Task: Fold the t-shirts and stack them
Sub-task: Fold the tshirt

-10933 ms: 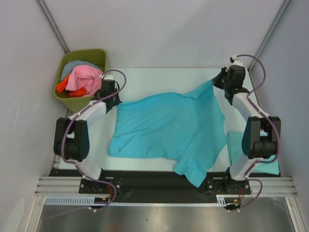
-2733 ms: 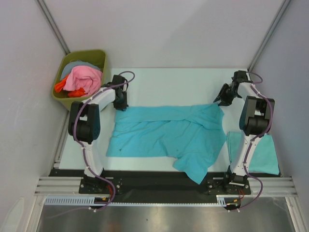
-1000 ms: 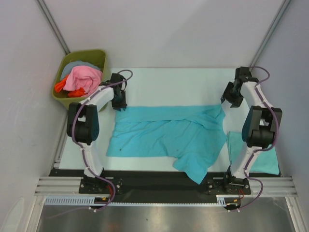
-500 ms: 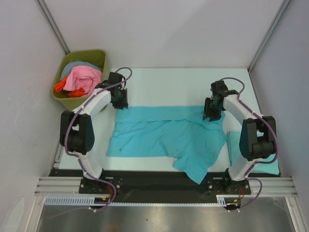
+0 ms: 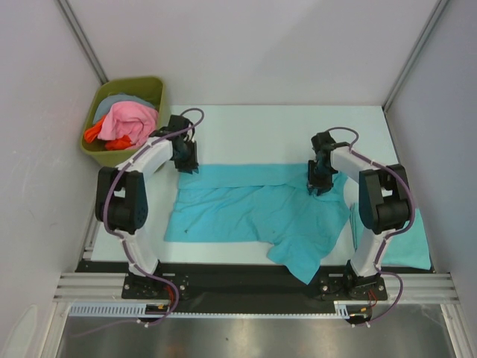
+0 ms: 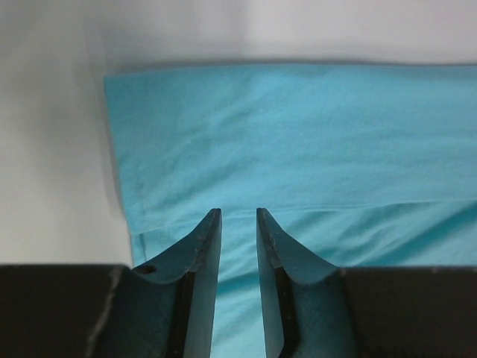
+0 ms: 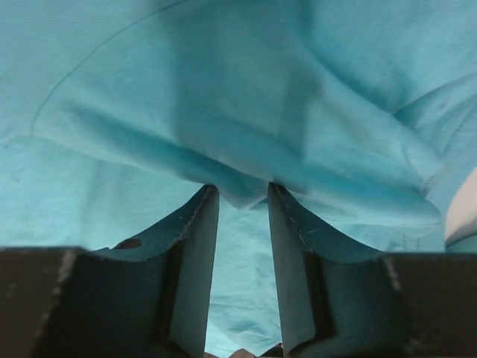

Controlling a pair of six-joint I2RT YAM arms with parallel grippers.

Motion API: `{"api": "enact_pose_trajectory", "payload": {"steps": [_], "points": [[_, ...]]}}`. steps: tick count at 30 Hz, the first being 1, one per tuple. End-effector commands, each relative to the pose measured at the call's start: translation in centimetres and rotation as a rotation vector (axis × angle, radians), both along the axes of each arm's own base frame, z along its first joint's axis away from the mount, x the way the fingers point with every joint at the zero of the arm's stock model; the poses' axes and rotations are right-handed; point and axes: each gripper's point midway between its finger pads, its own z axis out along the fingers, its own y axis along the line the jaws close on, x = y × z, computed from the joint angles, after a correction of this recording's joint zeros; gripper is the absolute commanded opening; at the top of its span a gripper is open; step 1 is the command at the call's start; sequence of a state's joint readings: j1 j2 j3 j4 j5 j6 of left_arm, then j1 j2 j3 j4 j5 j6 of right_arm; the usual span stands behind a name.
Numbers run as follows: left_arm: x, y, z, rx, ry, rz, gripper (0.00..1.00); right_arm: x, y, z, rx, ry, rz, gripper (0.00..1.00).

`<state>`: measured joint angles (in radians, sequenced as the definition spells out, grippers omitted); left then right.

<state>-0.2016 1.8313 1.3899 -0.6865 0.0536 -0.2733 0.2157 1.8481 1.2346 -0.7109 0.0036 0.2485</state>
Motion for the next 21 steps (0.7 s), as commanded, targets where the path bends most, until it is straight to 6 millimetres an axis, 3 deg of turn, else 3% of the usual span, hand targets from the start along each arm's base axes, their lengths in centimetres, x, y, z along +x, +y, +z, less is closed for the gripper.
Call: {"api": "enact_pose_trajectory", "payload": {"steps": [1,5,7,12,16,21], "points": [[1.5,0.7,-1.2,-0.036,0.035,0.053,0.3,1.9,-0.9,0.9,-0.059,-0.052,-0.002,0.37],[2.2,1.4,-1.6,-0.03,0.041,0.069,0.29,2.0,-1.1,1.2,-0.074,-0.047,-0.007,0.12],[2.3,1.6,-1.6,-0.024,0.037,0.073,0.29,1.6,-1.2,2.2,-0.074,-0.043,-0.015,0.06],[2.1,2.2,-2.2,-0.014,0.044,0.089,0.29,1.5,-0.2,5.9,-0.023,-0.05,-0.026,0.04],[2.4,2.6,-2.2,-0.011,0.042,0.098,0.29,-0.3,0.7,5.9,0.029,0.05,-0.028,0.03],[2.4,2.9,-2.2,-0.003,0.04,0.098,0.29,-1.3,1.1,5.5,0.054,0.088,-0.044,0.0]]}}
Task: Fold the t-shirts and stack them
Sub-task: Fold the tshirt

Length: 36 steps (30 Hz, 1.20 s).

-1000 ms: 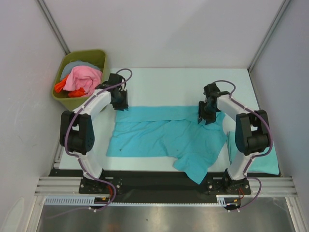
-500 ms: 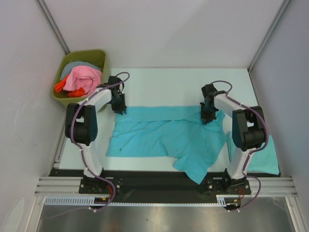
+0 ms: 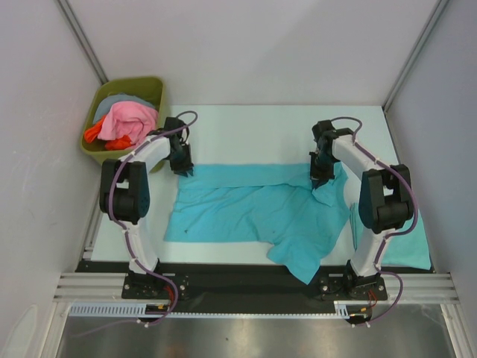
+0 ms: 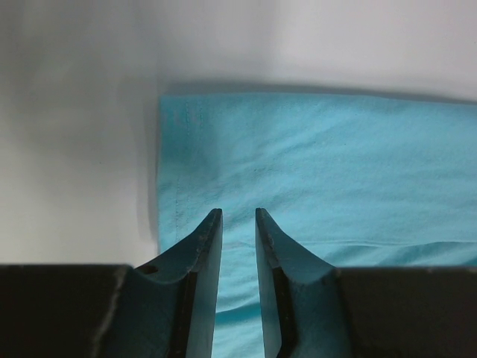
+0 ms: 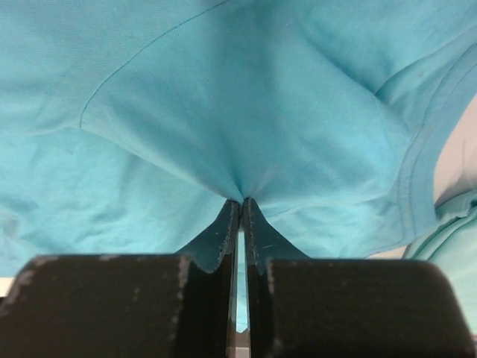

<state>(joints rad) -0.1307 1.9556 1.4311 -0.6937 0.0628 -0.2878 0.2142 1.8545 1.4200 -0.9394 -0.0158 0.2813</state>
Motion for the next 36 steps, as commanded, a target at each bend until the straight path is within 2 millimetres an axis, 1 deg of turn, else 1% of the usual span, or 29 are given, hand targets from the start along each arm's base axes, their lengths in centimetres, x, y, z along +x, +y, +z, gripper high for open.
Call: {"api": "enact_pose_trajectory", "payload": {"steps": [1,5,8,11,14,19,23,24,26,27,29,31,33,35,36], "points": [[1.4,0.4,1.3,0.0,-0.051,0.016,0.29,-1.6,0.9,1.3,0.057,0.043,-0.021,0.0],[1.1,0.6,0.9,0.0,-0.04,0.02,0.29,-2.2,1.8,1.8,0.105,0.061,-0.032,0.0],[1.1,0.5,0.4,-0.008,-0.027,0.016,0.29,-2.5,2.1,2.4,0.119,0.059,-0.037,0.0],[1.2,0.3,-0.2,-0.016,-0.011,0.012,0.29,-2.6,1.9,2.0,0.11,0.069,-0.038,0.01],[1.4,0.3,0.0,-0.018,-0.02,0.014,0.29,-2.6,1.9,1.6,0.109,0.086,-0.04,0.01],[1.4,0.4,0.5,-0.011,-0.03,0.015,0.29,-3.2,2.6,1.8,0.15,0.096,-0.057,0.0],[1.3,0.4,0.5,-0.013,-0.029,0.016,0.29,-3.5,1.9,2.4,0.116,0.097,-0.077,0.0],[1.4,0.4,0.5,-0.011,-0.03,0.015,0.29,-3.6,2.1,2.5,0.13,0.09,-0.079,0.0],[1.4,0.4,0.5,-0.011,-0.034,0.017,0.29,-3.8,2.3,2.2,0.141,0.087,-0.085,0.0],[1.5,0.4,0.4,-0.011,-0.034,0.018,0.29,-3.8,2.0,1.8,0.126,0.091,-0.086,0.0],[1.5,0.3,0.2,-0.017,-0.027,0.018,0.29,-3.6,1.8,1.3,0.113,0.1,-0.073,0.08],[1.6,0.2,0.2,-0.021,-0.029,0.019,0.29,-3.3,1.7,0.9,0.108,0.103,-0.068,0.09],[1.7,0.2,0.5,-0.02,-0.036,0.02,0.29,-3.3,1.6,0.9,0.125,0.107,-0.079,0.1],[1.8,0.3,0.8,-0.017,-0.036,0.019,0.29,-3.8,1.8,0.9,0.146,0.115,-0.086,0.2],[1.9,0.3,1.1,-0.016,-0.044,0.019,0.29,-3.6,2.0,1.2,0.172,0.103,-0.089,0.26]]}}
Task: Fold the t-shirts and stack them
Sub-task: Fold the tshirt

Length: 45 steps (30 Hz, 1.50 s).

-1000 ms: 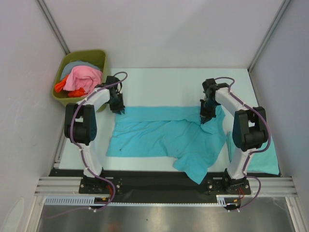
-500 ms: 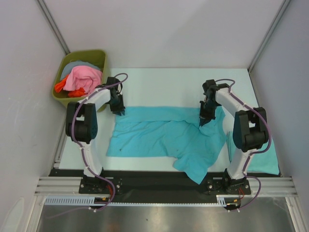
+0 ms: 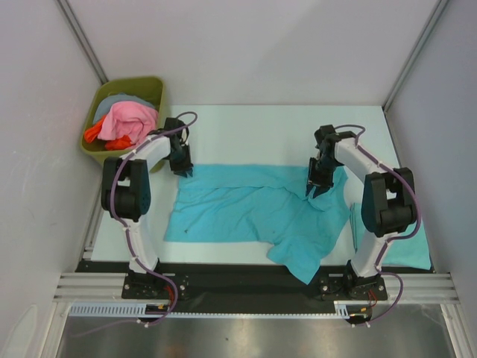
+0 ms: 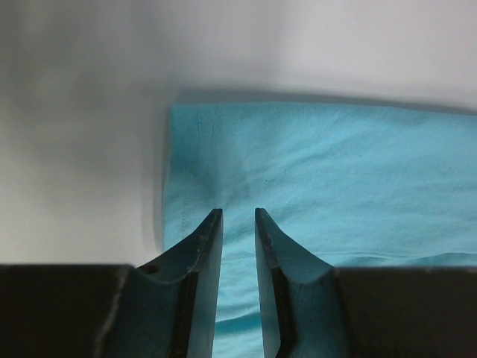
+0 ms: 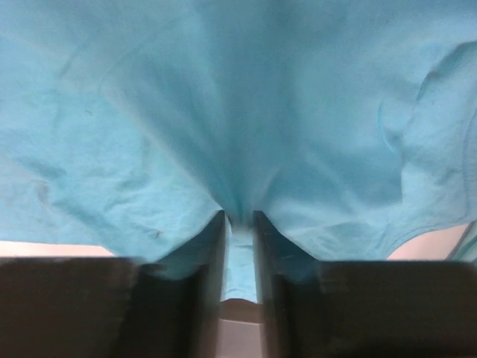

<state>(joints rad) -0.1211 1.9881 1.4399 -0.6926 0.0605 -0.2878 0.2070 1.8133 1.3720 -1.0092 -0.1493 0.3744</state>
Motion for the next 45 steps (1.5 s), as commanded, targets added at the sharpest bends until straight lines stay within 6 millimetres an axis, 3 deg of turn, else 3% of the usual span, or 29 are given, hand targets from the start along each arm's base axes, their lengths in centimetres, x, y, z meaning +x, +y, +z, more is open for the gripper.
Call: {"api": "enact_pose_trajectory", "payload": {"steps": [1,3,5,6,7,8,13,15,20,21,29,33,36,37,39,41,45], "points": [[1.9,-0.1,2.3,-0.021,-0.073,0.008,0.29,0.2,-0.3,1.3,0.055,-0.036,-0.034,0.37],[2.2,-0.2,2.9,-0.024,-0.088,0.01,0.3,1.9,-0.9,2.6,0.098,-0.11,-0.087,0.46],[2.7,-0.4,3.4,-0.032,-0.097,0.007,0.3,3.9,-3.2,4.0,0.137,-0.186,-0.188,0.51],[2.9,-0.6,3.0,-0.04,-0.089,0.005,0.29,5.5,-3.6,4.5,0.173,-0.239,-0.215,0.51],[3.5,-0.7,3.3,-0.045,-0.097,0.005,0.24,6.7,-6.0,4.2,0.18,-0.254,-0.297,0.5],[3.7,-0.8,3.3,-0.048,-0.097,0.005,0.18,7.6,-6.9,4.0,0.189,-0.273,-0.328,0.49],[4.7,-0.6,2.0,-0.029,-0.072,0.005,0.14,12.2,-11.0,3.0,0.173,-0.372,-0.418,0.38],[4.9,-0.6,1.7,-0.03,-0.073,0.008,0.14,12.6,-12.3,1.4,0.169,-0.336,-0.439,0.38],[4.9,-0.3,0.5,-0.008,-0.04,0.014,0.14,14.7,-13.6,1.2,0.146,-0.369,-0.406,0.46],[4.9,-0.1,0.4,0.001,-0.034,0.013,0.14,14.6,-14.1,-0.1,0.148,-0.332,-0.419,0.47],[4.0,0.5,-1.5,0.041,0.027,0.009,0.1,15.5,-14.1,-2.8,0.177,-0.282,-0.387,0.47],[3.8,0.7,-2.5,0.05,0.054,0.015,0.09,15.6,-14.0,-3.7,0.186,-0.265,-0.394,0.4],[3.5,0.8,-2.9,0.055,0.072,0.016,0.09,16.0,-14.6,-3.9,0.173,-0.275,-0.413,0.28],[3.5,0.9,-3.2,0.062,0.079,0.017,0.09,16.3,-14.9,-3.7,0.171,-0.283,-0.425,0.12],[3.4,1.0,-3.5,0.068,0.091,0.018,0.09,16.9,-15.7,-3.8,0.137,-0.298,-0.446,0.0],[3.4,1.0,-3.5,0.068,0.091,0.02,0.09,17.6,-17.0,-3.8,0.078,-0.325,-0.471,0.0],[3.6,1.9,-3.5,0.104,0.081,0.032,0.08,17.9,-17.6,-4.5,0.046,-0.318,-0.497,0.0]]}}
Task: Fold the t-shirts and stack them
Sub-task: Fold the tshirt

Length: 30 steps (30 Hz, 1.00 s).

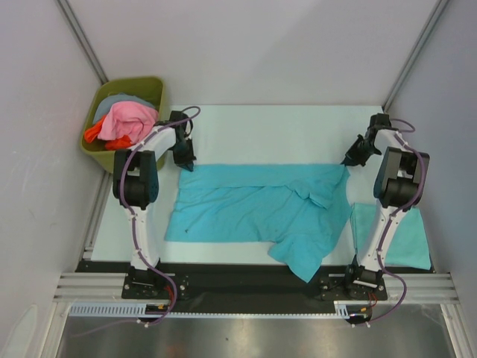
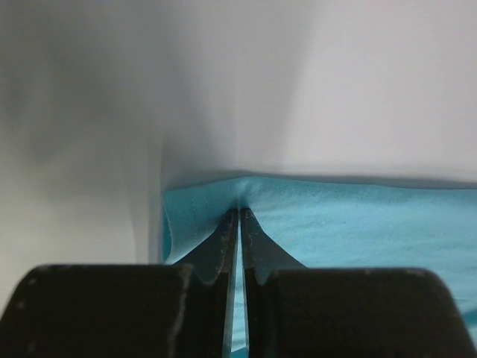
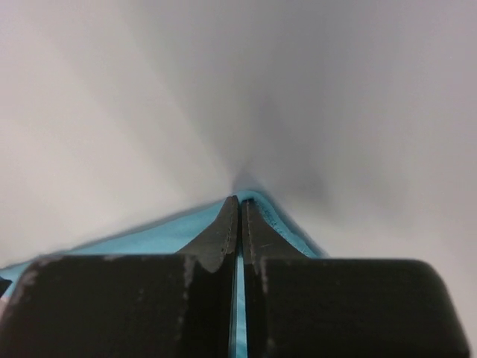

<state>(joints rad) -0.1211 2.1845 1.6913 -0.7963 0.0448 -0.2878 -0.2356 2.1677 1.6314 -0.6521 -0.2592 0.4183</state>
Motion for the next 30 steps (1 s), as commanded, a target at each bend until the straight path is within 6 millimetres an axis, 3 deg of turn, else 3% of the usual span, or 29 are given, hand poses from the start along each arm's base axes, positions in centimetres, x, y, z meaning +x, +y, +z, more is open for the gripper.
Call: {"api": "enact_pose_trajectory", "payload": {"steps": [1,2,3,5,6,9,10,11,12,13,14,15,16,17,19,20,22,23,25,26,27,30], "points": [[-0.1,2.0,-2.1,0.085,0.032,0.025,0.08,1.9,-2.2,0.4,-0.076,-0.037,-0.058,0.0],[0.1,2.0,-1.7,0.082,0.022,0.023,0.08,1.8,-1.9,0.4,-0.061,-0.038,-0.054,0.01],[0.1,1.9,-1.4,0.077,0.015,0.021,0.08,1.9,-1.6,0.8,-0.059,-0.046,-0.038,0.16],[0.4,1.6,-0.1,0.066,-0.021,0.02,0.11,1.3,-1.5,2.0,-0.079,-0.028,-0.015,0.29],[0.5,1.5,0.5,0.065,-0.035,0.018,0.13,1.7,-1.8,3.6,-0.117,-0.048,0.013,0.41],[0.7,1.1,3.5,0.057,-0.091,0.014,0.27,-0.3,-2.7,7.5,-0.268,0.002,0.049,0.58],[0.7,1.0,4.5,0.054,-0.111,0.014,0.34,-1.0,-2.1,9.6,-0.296,-0.018,0.069,0.59],[0.8,0.7,5.5,0.051,-0.134,0.007,0.37,-2.3,-2.2,10.4,-0.331,0.006,0.074,0.6],[0.7,0.4,7.3,0.042,-0.172,0.003,0.39,-3.0,-1.9,11.3,-0.337,-0.005,0.082,0.6],[0.5,0.2,8.1,0.04,-0.186,-0.001,0.41,-5.1,-0.9,10.5,-0.318,0.028,0.097,0.6],[0.2,-0.4,8.7,0.036,-0.2,-0.018,0.41,-5.6,0.6,12.9,-0.315,-0.056,0.117,0.6],[-0.1,-0.7,10.5,0.027,-0.238,-0.022,0.41,-6.6,1.9,12.9,-0.314,-0.064,0.142,0.6],[-0.8,-1.5,10.7,0.021,-0.24,-0.04,0.41,-8.4,3.8,11.8,-0.274,-0.04,0.199,0.59],[-1.1,-1.8,11.4,0.014,-0.258,-0.047,0.41,-9.6,6.5,12.7,-0.268,-0.075,0.269,0.59],[-2.0,-2.6,12.7,-0.003,-0.296,-0.059,0.4,-11.5,8.9,12.3,-0.277,-0.069,0.336,0.58],[-2.5,-3.9,13.0,-0.037,-0.303,-0.087,0.4,-13.4,10.9,12.1,-0.272,-0.071,0.383,0.56],[-3.4,-5.0,13.1,-0.068,-0.311,-0.112,0.39,-14.9,12.8,11.8,-0.221,-0.092,0.414,0.5],[-3.8,-5.8,13.5,-0.079,-0.32,-0.133,0.39,-16.3,13.5,10.5,-0.176,-0.065,0.416,0.47],[-4.5,-6.8,13.4,-0.111,-0.309,-0.153,0.37,-17.2,15.3,10.2,-0.088,-0.1,0.426,0.34],[-4.8,-7.5,13.6,-0.124,-0.313,-0.164,0.37,-18.7,15.4,8.2,-0.058,-0.049,0.415,0.27],[-4.9,-7.9,13.6,-0.136,-0.315,-0.171,0.36,-19.1,15.7,7.7,-0.02,-0.035,0.376,0.13],[-5.3,-8.4,13.7,-0.141,-0.315,-0.181,0.36,-20.2,15.8,5.5,0.044,-0.015,0.325,0.1]]}}
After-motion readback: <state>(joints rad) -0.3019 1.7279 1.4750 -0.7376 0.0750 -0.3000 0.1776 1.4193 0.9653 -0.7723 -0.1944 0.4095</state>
